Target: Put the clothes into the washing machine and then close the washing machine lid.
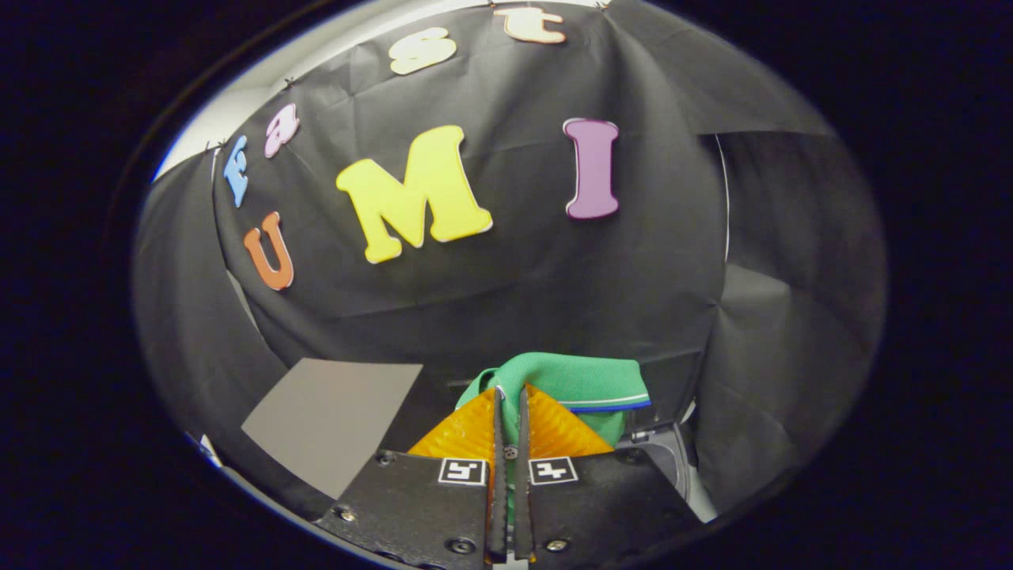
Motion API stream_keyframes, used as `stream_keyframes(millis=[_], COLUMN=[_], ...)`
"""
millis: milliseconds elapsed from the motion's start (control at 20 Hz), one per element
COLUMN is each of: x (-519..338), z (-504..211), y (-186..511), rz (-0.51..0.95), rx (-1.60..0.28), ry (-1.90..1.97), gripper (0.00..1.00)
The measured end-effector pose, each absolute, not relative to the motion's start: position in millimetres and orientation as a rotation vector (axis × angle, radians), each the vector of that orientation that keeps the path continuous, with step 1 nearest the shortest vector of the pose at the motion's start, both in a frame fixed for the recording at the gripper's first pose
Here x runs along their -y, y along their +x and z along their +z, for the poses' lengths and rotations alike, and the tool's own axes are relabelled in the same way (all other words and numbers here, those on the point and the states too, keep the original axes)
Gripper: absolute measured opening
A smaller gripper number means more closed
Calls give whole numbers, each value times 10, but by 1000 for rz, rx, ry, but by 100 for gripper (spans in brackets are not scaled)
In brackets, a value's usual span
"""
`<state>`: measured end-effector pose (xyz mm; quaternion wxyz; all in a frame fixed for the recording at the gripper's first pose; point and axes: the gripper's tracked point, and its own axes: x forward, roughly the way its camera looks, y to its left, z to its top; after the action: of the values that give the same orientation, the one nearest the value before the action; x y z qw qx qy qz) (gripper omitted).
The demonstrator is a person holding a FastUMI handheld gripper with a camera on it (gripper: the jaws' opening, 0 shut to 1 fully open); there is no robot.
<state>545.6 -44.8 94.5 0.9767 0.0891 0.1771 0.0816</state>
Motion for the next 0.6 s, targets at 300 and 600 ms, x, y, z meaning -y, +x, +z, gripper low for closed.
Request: stream_keyframes(millis=[300, 600], x=[511, 633], z=[252, -350], y=[5541, 5573], rz=[142, 113], rx=[-480, -592], ry=[188, 210], gripper=[7, 7])
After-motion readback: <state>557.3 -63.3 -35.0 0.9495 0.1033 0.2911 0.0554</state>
